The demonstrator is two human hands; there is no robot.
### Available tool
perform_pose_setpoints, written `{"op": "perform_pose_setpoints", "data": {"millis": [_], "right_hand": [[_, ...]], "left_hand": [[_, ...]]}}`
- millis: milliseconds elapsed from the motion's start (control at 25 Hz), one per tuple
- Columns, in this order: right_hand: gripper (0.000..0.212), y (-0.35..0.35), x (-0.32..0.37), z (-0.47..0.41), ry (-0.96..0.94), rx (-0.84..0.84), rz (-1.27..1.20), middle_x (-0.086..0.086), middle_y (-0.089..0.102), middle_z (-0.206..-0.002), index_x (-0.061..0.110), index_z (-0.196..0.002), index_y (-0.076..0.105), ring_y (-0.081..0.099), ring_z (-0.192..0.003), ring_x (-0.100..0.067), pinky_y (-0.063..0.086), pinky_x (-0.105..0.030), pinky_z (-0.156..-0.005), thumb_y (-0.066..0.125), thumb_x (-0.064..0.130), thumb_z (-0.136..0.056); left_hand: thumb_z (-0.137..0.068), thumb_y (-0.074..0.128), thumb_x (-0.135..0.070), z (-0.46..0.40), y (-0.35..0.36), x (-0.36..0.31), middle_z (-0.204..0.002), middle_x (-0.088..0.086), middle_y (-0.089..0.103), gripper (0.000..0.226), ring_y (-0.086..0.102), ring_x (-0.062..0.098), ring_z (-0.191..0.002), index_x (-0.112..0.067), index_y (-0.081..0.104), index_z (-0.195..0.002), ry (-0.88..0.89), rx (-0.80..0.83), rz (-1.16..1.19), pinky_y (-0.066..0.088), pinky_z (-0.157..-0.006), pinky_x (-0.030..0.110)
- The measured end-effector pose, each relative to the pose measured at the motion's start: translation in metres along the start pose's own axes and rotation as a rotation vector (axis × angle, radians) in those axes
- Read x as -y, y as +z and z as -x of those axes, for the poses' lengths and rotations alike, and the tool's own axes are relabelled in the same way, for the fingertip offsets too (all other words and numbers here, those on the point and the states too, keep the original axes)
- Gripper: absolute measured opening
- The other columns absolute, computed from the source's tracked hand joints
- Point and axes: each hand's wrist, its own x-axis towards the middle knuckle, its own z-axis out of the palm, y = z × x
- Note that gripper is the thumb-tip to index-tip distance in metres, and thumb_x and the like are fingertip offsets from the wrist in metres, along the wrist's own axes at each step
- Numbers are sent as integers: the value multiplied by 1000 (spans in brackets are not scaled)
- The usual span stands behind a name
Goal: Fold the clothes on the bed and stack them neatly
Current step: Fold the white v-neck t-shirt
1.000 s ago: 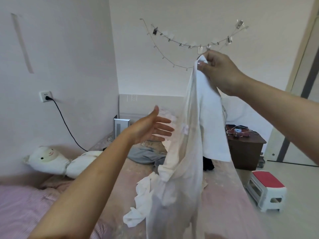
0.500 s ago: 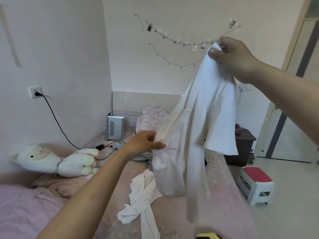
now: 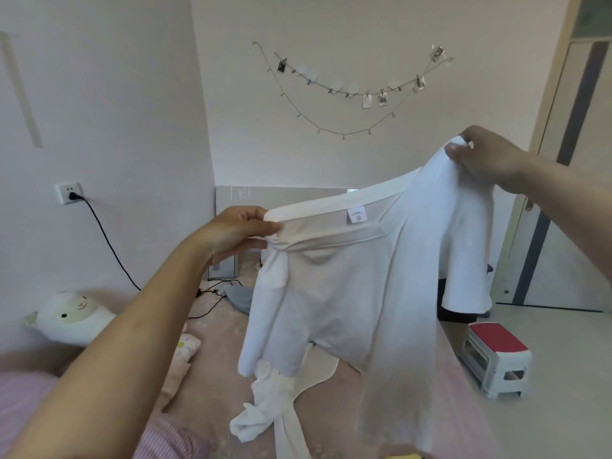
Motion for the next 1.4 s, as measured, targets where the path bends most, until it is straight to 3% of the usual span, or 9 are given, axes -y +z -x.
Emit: {"op": "perform_pose_setpoints", "data": {"millis": [120,240,440,560,680,920,1080,1240,1400], "right_hand": [[31,-5,1,9,22,60,-55,-18,53,-134,6,-122,52,52,-105,-28,42,-38,-86,51,31,-105],[29,-9,-1,18,54,158,-57,-18,56,-130,7,-123,51,54,-101,-28,44,-37,-84,51,30,-106],[29,-14,-3,33,53,261,-43,-15,57,-124,6,-124,48,55,-101,-27,43,-37,-84,46,30,-108],[22,-14,-7,37,38,298,-87,-14,59,-118,10,-121,48,55,-97,-26,43,-39,-87,49,27,-107],[16,-14,-9,39,12,375,-83,-8,58,-97,15,-102,48,52,-84,-23,38,-32,-75,60,25,-102],[19,-7,-9,36,-6,498,26,-7,54,-91,14,-101,51,50,-79,-21,37,-31,-66,69,16,-97],[33,-3,-6,35,-17,444,19,-7,64,-113,16,-123,59,63,-104,-28,50,-39,-95,73,15,-94],[17,-6,4,33,-57,487,141,-18,71,-104,-1,-97,66,66,-91,-28,51,-40,-88,73,13,-92],[20,-7,7,35,-31,513,-36,-9,74,-108,6,-111,68,71,-99,-26,54,-39,-94,72,13,-93]], "left_hand": [[-86,76,0,-5,1,-15,-63,2,50,15,60,12,-52,-7,63,-88,-11,-234,-403,53,-49,21],[-89,70,4,-10,5,-25,-65,9,51,13,61,15,-42,-5,62,-89,50,-357,-581,49,-39,22],[-91,69,3,-15,5,-41,-93,27,67,2,70,16,-51,3,67,-91,22,-422,-341,60,-54,22],[-83,78,0,-11,-5,-48,-102,21,67,19,74,17,-69,4,69,-99,29,-347,-237,61,-73,22],[-75,88,-8,-5,-14,-51,-104,13,64,45,63,21,-94,-5,68,-115,57,-334,-591,51,-90,30],[-92,71,-9,-9,-12,-67,-88,12,68,13,66,29,-85,-2,68,-103,327,-516,-735,51,-83,33],[-102,56,-23,-15,-16,-78,-107,11,69,22,58,34,-106,-6,66,-113,396,-598,-907,41,-90,40],[-106,43,-15,-21,-17,-77,-99,17,61,23,55,38,-102,-2,61,-112,538,-578,-865,37,-84,37],[-105,45,-13,-23,-17,-77,-101,16,61,22,55,35,-102,-5,65,-111,578,-528,-885,38,-88,36]]}}
